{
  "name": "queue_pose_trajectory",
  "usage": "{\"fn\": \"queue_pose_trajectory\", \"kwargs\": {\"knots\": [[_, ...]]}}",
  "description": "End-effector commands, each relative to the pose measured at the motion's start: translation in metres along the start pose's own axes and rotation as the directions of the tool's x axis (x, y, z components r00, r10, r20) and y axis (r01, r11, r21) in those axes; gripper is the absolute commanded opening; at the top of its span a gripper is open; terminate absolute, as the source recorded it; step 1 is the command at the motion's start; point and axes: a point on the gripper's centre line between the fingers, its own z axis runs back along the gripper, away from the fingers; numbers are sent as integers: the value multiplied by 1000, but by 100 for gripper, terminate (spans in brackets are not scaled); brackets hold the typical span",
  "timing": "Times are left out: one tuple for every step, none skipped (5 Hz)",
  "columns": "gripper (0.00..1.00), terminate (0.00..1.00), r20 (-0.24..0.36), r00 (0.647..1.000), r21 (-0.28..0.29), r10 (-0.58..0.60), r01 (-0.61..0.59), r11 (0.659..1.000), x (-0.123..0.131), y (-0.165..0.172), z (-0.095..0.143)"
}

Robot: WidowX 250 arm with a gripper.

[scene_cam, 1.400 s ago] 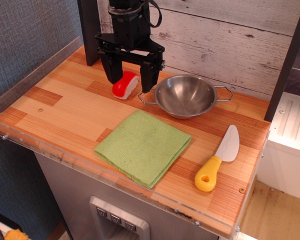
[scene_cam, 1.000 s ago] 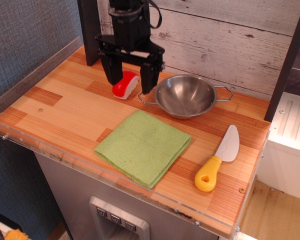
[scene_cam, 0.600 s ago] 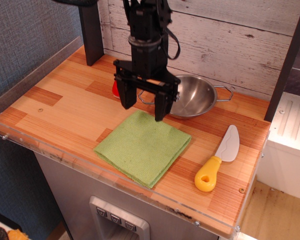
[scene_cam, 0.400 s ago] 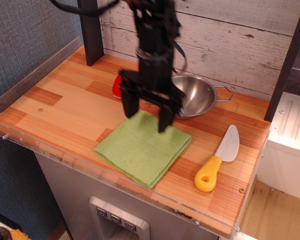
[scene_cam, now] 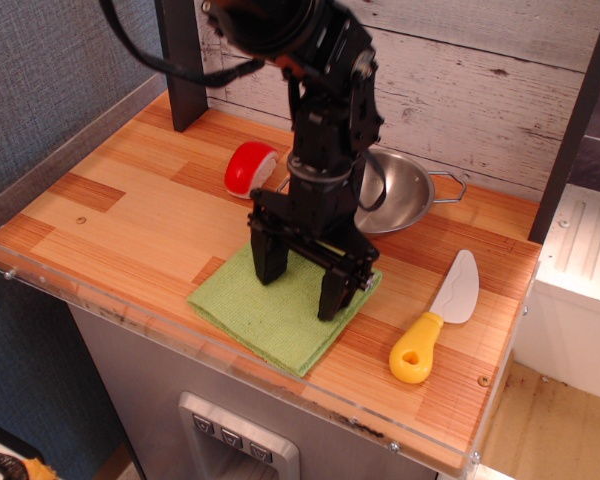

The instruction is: Move the green cloth towards the left of the table.

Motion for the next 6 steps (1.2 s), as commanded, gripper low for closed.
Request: {"fn": "queue_pose_trajectory", "kwargs": {"knots": [[100, 0, 72, 997, -23, 1, 1, 1000, -13, 18, 7], [100, 0, 61, 998, -26, 3, -1, 1000, -23, 24, -5], [100, 0, 60, 998, -37, 32, -29, 999, -30, 45, -13], [100, 0, 52, 997, -49, 64, -61, 997, -31, 73, -25], [100, 0, 38, 996, -42, 81, -80, 996, -32, 102, -33], [100, 0, 33, 992, -47, 123, -122, 991, -38, 132, -29]]}}
